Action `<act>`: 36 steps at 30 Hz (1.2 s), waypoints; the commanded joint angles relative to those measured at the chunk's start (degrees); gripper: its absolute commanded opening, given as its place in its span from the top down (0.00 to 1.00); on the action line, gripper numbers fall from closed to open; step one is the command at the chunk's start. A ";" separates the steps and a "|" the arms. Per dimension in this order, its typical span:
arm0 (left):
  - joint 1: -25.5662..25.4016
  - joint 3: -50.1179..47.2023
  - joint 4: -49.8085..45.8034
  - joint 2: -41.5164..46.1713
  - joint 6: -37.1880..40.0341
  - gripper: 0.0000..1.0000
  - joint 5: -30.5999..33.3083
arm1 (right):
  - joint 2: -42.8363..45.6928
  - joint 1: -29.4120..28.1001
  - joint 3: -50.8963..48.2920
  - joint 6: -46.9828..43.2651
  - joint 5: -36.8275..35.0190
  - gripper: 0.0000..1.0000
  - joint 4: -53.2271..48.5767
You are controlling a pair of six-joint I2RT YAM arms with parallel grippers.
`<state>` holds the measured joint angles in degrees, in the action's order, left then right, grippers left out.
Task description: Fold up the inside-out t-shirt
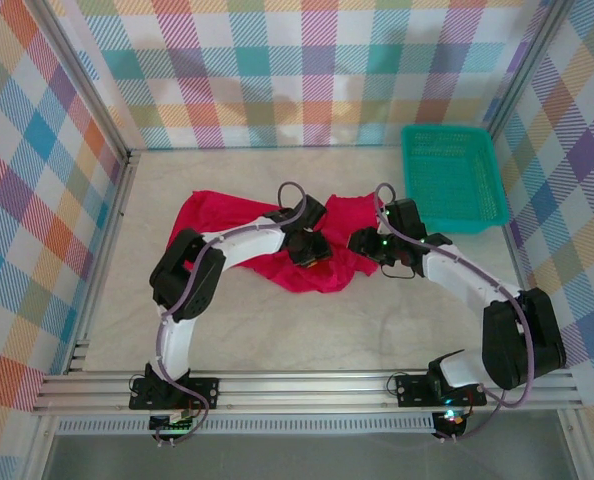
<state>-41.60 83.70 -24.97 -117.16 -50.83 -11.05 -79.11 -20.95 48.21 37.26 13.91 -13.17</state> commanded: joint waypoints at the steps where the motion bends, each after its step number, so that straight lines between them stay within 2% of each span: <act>1: -0.80 2.75 -0.60 -1.96 -1.18 0.65 -0.03 | 1.42 0.42 -0.06 -0.48 -0.49 0.61 -0.88; 3: -0.88 3.32 -1.10 -2.70 -1.20 0.70 0.17 | 1.25 0.41 -0.25 -0.47 -0.16 0.61 -0.57; 6: -1.02 3.42 -2.23 -1.87 -0.91 0.89 1.49 | 0.36 0.54 -0.26 -0.12 1.11 0.61 0.44; 9: -1.11 3.50 -4.44 0.19 -0.03 1.00 3.75 | -2.40 0.31 0.43 0.55 4.36 0.60 2.33; 17: -1.24 1.56 -6.45 7.13 0.90 1.00 5.69 | -16.44 -0.41 5.89 4.12 6.17 0.59 3.11; 19: -1.24 1.17 -6.75 8.98 1.08 1.00 5.86 | -20.25 -0.41 6.79 5.29 7.42 0.61 4.97; 23: -1.35 0.86 -7.95 13.24 1.81 1.00 6.37 | -24.67 -0.12 10.13 5.00 3.77 0.97 3.23; 24: -1.33 0.85 -8.42 14.59 1.96 1.00 6.60 | -24.69 0.02 10.38 4.85 2.26 1.00 3.09; 31: -1.58 -2.47 -8.70 24.13 2.49 1.00 6.54 | -26.92 1.97 19.75 1.72 -5.80 1.00 -3.36; 36: -1.68 -3.26 -6.73 28.46 2.79 1.00 -0.92 | -31.80 2.11 26.93 0.87 -9.75 1.00 -7.80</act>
<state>-42.94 80.75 -31.90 -93.82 -49.41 -6.87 -106.83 -20.36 73.45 39.72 13.28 -15.35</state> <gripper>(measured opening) 0.058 0.068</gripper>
